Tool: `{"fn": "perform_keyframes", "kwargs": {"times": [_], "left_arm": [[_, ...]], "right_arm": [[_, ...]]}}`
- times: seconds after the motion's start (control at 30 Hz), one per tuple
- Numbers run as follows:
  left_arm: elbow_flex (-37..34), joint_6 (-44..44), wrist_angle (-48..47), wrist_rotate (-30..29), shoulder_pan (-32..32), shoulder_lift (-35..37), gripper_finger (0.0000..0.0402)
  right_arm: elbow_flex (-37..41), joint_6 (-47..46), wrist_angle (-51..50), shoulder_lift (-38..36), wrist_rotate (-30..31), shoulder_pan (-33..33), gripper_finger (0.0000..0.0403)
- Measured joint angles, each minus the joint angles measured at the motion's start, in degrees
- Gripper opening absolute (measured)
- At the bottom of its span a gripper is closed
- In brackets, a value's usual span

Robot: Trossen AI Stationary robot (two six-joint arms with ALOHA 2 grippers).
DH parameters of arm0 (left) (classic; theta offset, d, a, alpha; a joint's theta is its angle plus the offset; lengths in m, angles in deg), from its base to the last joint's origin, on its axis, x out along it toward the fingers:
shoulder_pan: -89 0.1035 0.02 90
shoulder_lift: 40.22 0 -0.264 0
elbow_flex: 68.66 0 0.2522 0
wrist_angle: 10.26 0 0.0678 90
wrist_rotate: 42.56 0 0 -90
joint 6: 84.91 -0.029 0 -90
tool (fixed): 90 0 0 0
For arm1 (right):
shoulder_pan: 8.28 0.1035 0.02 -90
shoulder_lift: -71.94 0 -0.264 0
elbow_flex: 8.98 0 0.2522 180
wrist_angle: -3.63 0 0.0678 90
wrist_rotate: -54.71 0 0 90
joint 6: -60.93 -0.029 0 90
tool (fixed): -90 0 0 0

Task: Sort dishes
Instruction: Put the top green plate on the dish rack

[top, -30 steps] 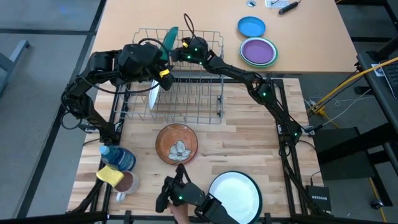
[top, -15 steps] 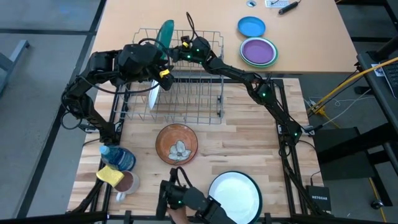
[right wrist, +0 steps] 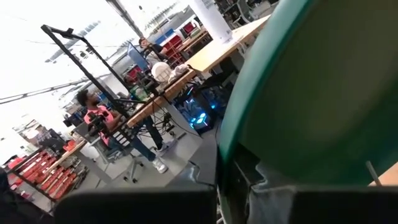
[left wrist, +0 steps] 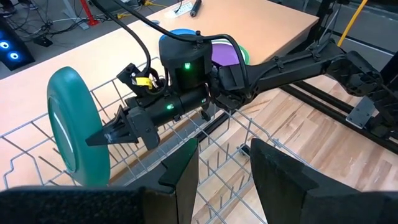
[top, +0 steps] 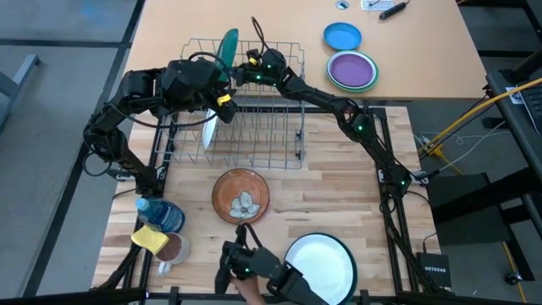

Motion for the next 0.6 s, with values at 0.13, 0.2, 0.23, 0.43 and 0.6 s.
{"fn": "perform_keyframes", "kwargs": {"times": [0.13,0.2,0.23,0.43,0.6], "left_arm": [[0.00,0.01,0.00,0.01,0.00,0.00,0.0134],[0.00,0.01,0.00,0.01,-0.02,0.00,0.0134],[0.00,0.02,0.00,0.01,-0.02,0.00,0.0134],[0.00,0.76,0.00,0.01,-0.02,0.00,0.0134],[0.00,2.65,0.00,0.01,0.00,0.00,0.0134]], "right_arm": [[0.00,1.63,0.05,0.02,-2.10,-0.15,0.0008],[0.00,2.89,-0.03,0.07,-3.92,-0.13,0.0008],[0.00,3.37,-0.11,0.11,-4.82,-0.13,0.0008],[0.00,5.59,-0.14,0.17,-6.75,-0.23,0.0008],[0.00,7.06,-1.82,0.17,-6.50,-0.99,0.0008]]}}
